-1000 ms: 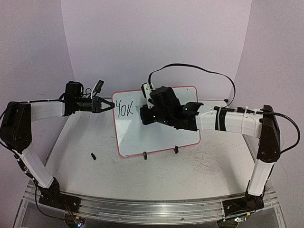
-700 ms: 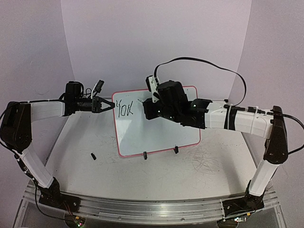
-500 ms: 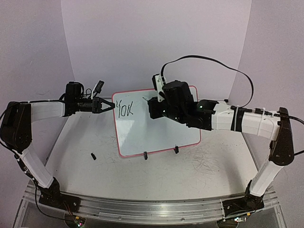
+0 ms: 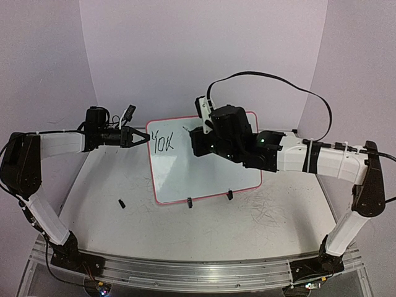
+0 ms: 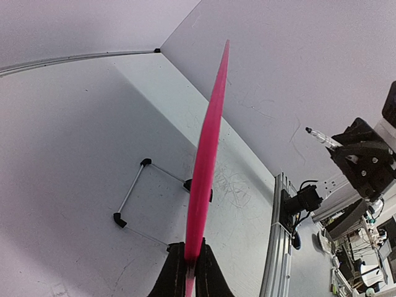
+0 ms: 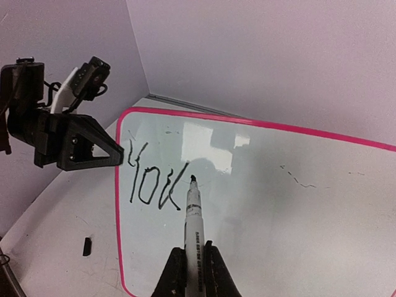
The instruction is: Write a sentence on the whiteboard
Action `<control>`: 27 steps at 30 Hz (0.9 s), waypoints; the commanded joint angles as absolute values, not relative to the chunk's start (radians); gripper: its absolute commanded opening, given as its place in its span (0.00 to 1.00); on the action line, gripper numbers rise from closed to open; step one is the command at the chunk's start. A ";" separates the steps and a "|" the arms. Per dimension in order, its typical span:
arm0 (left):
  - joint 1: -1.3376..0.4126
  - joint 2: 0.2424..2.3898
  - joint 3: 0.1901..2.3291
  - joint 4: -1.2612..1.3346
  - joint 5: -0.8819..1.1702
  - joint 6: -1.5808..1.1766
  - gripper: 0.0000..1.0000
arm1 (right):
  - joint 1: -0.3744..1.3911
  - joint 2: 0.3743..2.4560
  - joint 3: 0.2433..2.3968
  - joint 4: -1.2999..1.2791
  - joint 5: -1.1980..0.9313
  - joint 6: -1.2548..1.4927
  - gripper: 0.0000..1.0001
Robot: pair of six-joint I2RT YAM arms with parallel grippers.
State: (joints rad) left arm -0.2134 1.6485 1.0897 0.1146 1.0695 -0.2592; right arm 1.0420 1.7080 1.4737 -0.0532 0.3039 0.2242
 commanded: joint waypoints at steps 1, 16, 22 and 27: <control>-0.225 1.608 1.093 0.125 1.067 -0.275 0.00 | 1.062 1.757 1.554 -0.029 0.262 0.206 0.00; -0.227 1.617 1.148 0.059 0.989 -0.307 0.00 | 1.063 1.820 1.614 -0.035 0.253 0.185 0.00; -0.227 1.623 1.143 0.040 0.992 -0.247 0.00 | 1.063 1.821 1.625 -0.033 0.303 0.183 0.00; -0.229 1.606 1.120 0.038 0.986 -0.220 0.00 | 1.063 1.843 1.644 -0.030 0.324 0.144 0.00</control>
